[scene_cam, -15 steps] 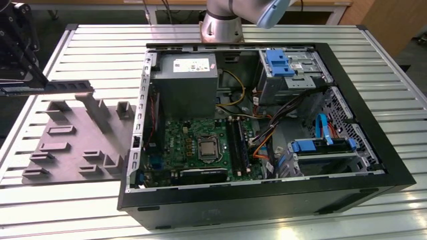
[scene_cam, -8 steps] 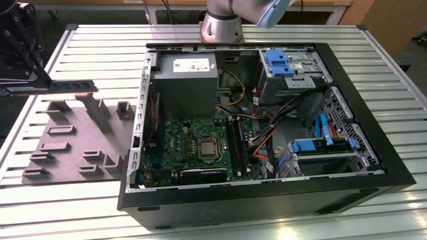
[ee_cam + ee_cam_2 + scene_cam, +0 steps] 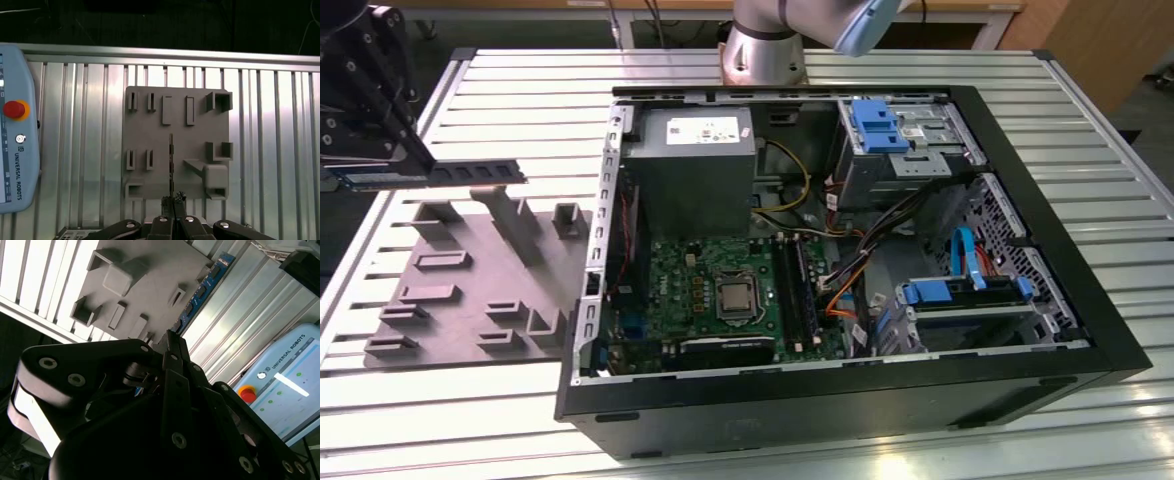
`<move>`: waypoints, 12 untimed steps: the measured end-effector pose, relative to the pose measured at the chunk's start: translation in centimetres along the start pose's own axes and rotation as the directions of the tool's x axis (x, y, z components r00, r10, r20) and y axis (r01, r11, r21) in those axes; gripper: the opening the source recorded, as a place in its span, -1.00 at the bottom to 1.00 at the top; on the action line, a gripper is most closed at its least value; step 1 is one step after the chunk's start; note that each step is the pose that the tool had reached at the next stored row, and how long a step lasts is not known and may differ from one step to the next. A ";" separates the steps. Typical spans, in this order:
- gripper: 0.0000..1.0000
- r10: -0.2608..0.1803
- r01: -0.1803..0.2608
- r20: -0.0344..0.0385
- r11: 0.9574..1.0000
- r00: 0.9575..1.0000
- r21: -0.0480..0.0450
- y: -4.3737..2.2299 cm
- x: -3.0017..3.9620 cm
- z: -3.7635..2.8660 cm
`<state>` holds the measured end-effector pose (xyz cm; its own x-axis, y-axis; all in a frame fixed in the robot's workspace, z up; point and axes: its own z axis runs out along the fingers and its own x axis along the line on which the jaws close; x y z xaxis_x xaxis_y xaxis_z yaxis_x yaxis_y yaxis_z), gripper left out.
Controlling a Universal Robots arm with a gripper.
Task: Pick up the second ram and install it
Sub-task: 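Pick up the second ram and move it above second insertion slot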
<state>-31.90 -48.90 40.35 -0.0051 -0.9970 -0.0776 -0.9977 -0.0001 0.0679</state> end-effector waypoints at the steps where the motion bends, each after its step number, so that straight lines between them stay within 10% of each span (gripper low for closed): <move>1: -0.76 0.000 0.000 0.000 1.000 1.000 0.000 -0.10 0.00 -0.01; 12: -0.76 0.000 0.000 0.000 1.000 1.000 0.000 -1.38 -0.01 -0.10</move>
<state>-30.52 -48.90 40.35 -0.0052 -0.9970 -0.0776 -0.9977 -0.0001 0.0679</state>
